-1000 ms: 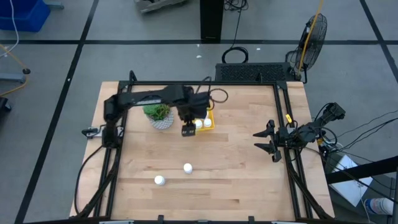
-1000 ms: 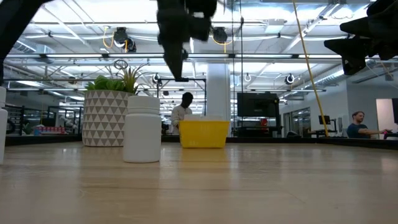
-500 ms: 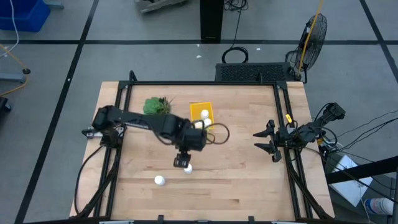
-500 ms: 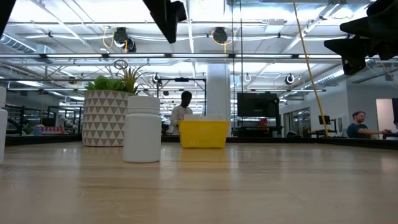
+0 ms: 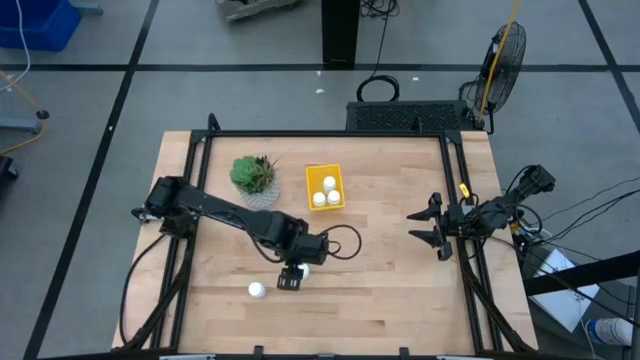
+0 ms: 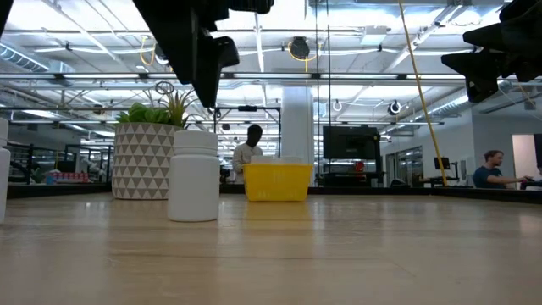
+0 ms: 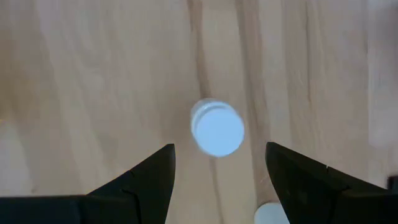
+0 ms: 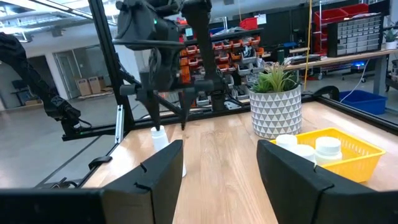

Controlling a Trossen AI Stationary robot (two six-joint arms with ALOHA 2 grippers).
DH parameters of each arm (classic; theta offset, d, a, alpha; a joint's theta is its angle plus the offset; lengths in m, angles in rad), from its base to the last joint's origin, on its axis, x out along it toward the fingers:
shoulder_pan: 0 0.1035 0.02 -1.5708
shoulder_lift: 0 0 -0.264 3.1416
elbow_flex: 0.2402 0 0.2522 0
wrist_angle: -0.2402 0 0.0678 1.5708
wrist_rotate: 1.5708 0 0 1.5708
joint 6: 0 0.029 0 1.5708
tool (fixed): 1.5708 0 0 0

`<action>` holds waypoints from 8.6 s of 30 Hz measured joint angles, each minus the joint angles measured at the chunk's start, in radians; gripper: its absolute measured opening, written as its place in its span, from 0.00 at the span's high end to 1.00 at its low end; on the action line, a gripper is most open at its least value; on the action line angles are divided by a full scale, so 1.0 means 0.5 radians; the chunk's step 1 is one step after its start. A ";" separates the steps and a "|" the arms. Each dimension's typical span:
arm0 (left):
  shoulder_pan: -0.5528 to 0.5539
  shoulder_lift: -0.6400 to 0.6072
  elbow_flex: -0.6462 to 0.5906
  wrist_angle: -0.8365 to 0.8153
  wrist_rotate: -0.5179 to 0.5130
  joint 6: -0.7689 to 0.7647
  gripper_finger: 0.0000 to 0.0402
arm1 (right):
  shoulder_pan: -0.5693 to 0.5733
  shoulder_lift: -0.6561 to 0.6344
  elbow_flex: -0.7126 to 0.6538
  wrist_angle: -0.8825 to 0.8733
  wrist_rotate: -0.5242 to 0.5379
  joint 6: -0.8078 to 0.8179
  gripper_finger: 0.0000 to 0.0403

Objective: Pick and place pill bottles into a basket
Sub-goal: Put the white pill bottle into the yellow bin

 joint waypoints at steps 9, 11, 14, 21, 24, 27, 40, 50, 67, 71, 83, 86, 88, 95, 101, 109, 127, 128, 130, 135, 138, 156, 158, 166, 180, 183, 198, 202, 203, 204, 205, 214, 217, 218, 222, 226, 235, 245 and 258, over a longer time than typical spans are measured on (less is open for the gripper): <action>-0.039 0.000 -0.117 0.212 0.025 -0.017 0.36 | 0.000 0.000 0.000 0.000 0.000 0.000 0.51; -0.037 0.000 -0.127 0.209 0.014 -0.016 0.36 | 0.000 0.000 -0.001 0.001 0.000 0.000 0.51; -0.037 0.000 -0.147 0.221 -0.036 -0.016 0.36 | 0.001 0.000 0.000 0.000 0.000 0.000 0.51; -0.029 0.000 -0.259 0.307 -0.048 -0.018 0.36 | 0.000 0.000 0.000 0.000 0.000 0.000 0.51; -0.029 0.000 -0.285 0.361 -0.053 -0.022 0.36 | 0.000 0.000 0.000 0.001 0.000 0.000 0.51; -0.029 0.000 -0.324 0.393 -0.055 -0.038 0.36 | 0.001 0.000 0.000 0.001 0.000 0.000 0.51; -0.030 0.000 -0.410 0.564 -0.031 -0.065 0.36 | 0.000 0.000 0.000 0.000 0.000 0.000 0.51; -0.030 0.000 -0.410 0.579 0.019 -0.069 0.36 | 0.000 0.000 0.000 0.000 0.000 0.000 0.51; -0.034 0.021 -0.411 0.568 0.114 -0.077 0.54 | 0.000 0.000 0.000 0.000 0.000 0.000 0.51; -0.034 0.021 -0.411 0.573 0.119 -0.077 0.60 | 0.000 0.000 0.000 0.000 0.000 0.000 0.51; 0.076 0.007 -0.237 0.304 0.110 0.019 0.60 | 0.000 0.000 0.000 0.000 0.000 0.000 0.51; 0.148 0.007 -0.130 0.160 0.075 0.080 0.60 | 0.000 -0.001 0.000 0.000 0.000 0.000 0.51; 0.207 0.006 -0.046 0.061 0.054 0.128 0.60 | 0.000 -0.001 0.000 0.000 0.000 0.000 0.51; 0.461 0.005 0.303 -0.234 -0.021 0.311 0.60 | 0.001 0.000 0.000 0.000 0.000 0.000 0.51; 0.743 0.004 0.619 -0.428 -0.110 0.484 0.60 | 0.000 0.000 0.000 0.000 0.000 0.000 0.51; 1.122 0.002 0.739 -0.503 -0.131 0.666 0.60 | 0.000 -0.001 0.000 0.000 0.000 0.000 0.51; 1.411 0.296 0.732 -0.367 -0.079 1.018 0.60 | 0.000 0.000 0.000 0.000 0.000 0.000 0.51; 1.416 0.317 0.732 -0.363 -0.078 1.033 0.60 | 0.000 0.000 0.000 0.000 0.000 0.000 0.51; 1.428 0.363 0.732 -0.343 -0.068 1.054 0.60 | 0.001 -0.001 0.000 0.000 0.000 0.000 0.51; 1.430 0.417 0.732 -0.250 0.011 1.085 0.60 | 0.000 0.000 0.000 0.000 0.000 0.000 0.51; 1.424 0.416 0.733 -0.190 0.049 1.101 0.60 | 0.001 0.000 0.000 0.000 0.000 0.000 0.51; 1.409 0.566 0.734 -0.106 0.215 1.101 0.60 | 0.000 0.000 0.000 0.000 0.000 0.000 0.51; 1.409 0.571 0.734 -0.086 0.214 1.109 0.60 | 0.000 0.000 0.000 0.000 0.000 0.000 0.51; 1.413 0.598 0.734 0.049 0.260 1.139 0.60 | 0.000 -0.001 0.000 0.000 0.000 0.000 0.51; 1.412 0.622 0.733 0.015 0.282 1.123 0.60 | 0.000 0.000 0.000 0.000 0.000 0.000 0.51; 1.413 0.622 0.733 0.013 0.282 1.123 0.60 | 0.000 0.000 0.000 0.000 0.000 0.000 0.51; 1.414 0.634 0.733 -0.033 0.281 1.097 0.60 | 0.000 0.000 0.000 0.000 0.000 0.000 0.51; 1.414 0.697 0.730 -0.090 0.273 1.079 0.60 | 0.000 -0.001 0.000 0.000 0.000 0.000 0.51; 1.414 0.718 0.730 -0.091 0.272 1.079 0.60 | 0.000 0.000 0.000 0.000 0.000 0.000 0.51; 1.414 0.741 0.731 -0.087 0.278 1.082 0.60 | 0.000 0.000 0.000 0.000 0.000 0.000 0.51; 1.412 0.752 0.734 -0.091 0.280 1.087 0.60 | 0.000 -0.001 0.000 0.000 0.000 0.000 0.51; 1.413 0.753 0.732 -0.014 0.287 1.090 0.60 | 0.000 0.000 0.000 -0.001 -0.001 0.000 0.51; 1.413 0.753 0.732 -0.025 0.287 1.089 0.60 | 0.000 -0.001 -0.001 0.000 -0.001 0.000 0.51; 1.413 0.753 0.732 -0.025 0.286 1.090 0.60 | 0.000 -0.001 0.000 -0.001 0.000 0.000 0.51; 1.413 0.753 0.732 -0.024 0.287 1.092 0.60 | 0.000 -0.001 0.000 0.000 0.000 0.000 0.51; 1.413 0.753 0.732 -0.035 0.288 1.084 0.60 | 0.001 -0.001 0.000 0.000 0.000 0.000 0.51; 1.404 0.752 0.731 -0.037 0.285 1.078 0.60 | 0.000 -0.001 0.000 -0.001 -0.001 0.000 0.51; 1.403 0.760 0.724 -0.053 0.259 1.033 0.37 | 0.001 -0.001 0.000 -0.001 -0.001 0.000 0.51; 1.373 0.710 0.757 -0.159 0.207 1.048 0.42 | 0.001 0.000 -0.001 -0.001 0.000 0.000 0.51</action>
